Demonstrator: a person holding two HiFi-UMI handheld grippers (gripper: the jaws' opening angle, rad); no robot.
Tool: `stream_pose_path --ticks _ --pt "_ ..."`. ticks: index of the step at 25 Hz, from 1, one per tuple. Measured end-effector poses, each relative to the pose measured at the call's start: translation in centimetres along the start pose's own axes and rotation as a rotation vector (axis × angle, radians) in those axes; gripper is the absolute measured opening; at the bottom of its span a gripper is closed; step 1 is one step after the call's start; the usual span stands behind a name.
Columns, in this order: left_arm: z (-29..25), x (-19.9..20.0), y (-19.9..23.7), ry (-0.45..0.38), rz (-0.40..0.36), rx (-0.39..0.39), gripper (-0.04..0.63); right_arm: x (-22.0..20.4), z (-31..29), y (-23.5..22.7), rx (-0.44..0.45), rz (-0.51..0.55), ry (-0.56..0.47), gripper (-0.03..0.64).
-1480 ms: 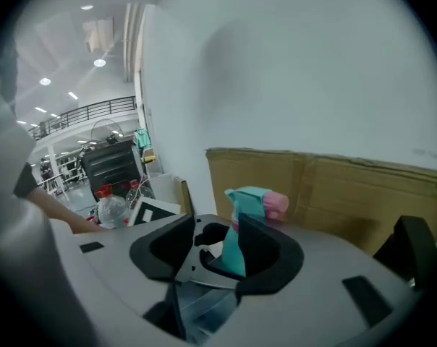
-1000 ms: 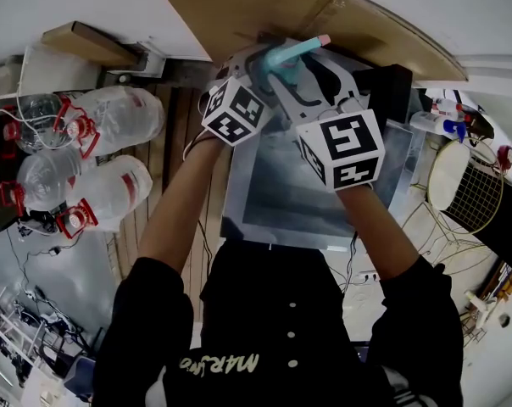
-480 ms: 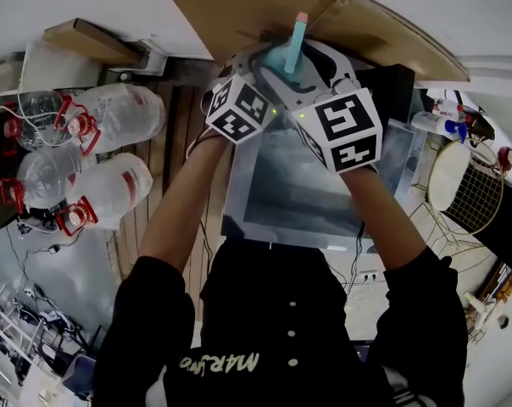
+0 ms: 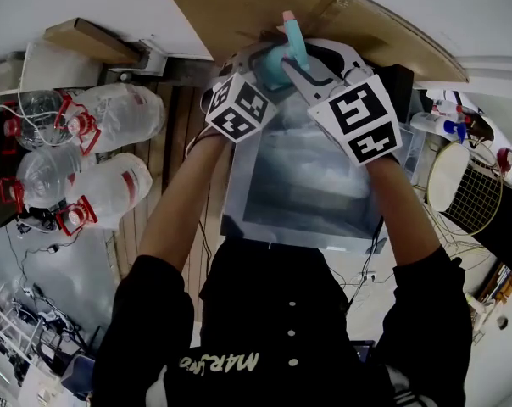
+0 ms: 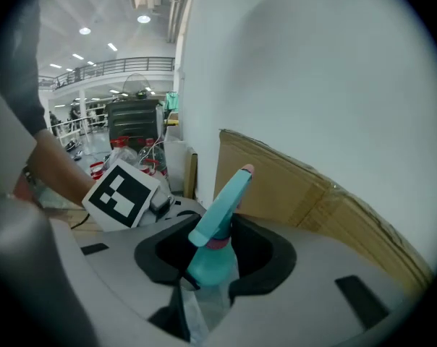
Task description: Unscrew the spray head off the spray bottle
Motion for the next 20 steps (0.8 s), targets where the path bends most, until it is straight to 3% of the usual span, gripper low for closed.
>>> stream_pose_path --ticks 6,9,11,15,20 --pt "-0.2 0.1 -0.3 -0.007 -0.021 -0.026 0.396 -0.2 0.4 0.1 0.135 0.168 -0.027 0.149" --pt "-0.2 0.1 -0.4 -0.008 -0.025 -0.040 0.396 -0.3 0.5 0.5 0.160 0.335 -0.044 0.149" --pt "-0.3 0.1 -0.3 -0.008 -0.022 -0.039 0.396 -0.3 0.5 0.5 0.163 0.365 -0.050 0.150" --pt "-0.3 0.1 -0.4 -0.004 -0.019 -0.037 0.396 -0.4 1.0 -0.3 0.129 0.242 -0.055 0.183" --pt "-0.4 0.2 -0.4 -0.003 -0.020 -0.031 0.396 0.6 4.5 -1.5 0.054 -0.125 -0.090 0.261"
Point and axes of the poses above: the fingertips, and each gripper's own axes: z backward along the fingers, y to its left, x out of its top, the point moved 2 cm from there along z, backward along the fingers, and after that the axes turned 12 degrees about -x, right-handed, at the moved point
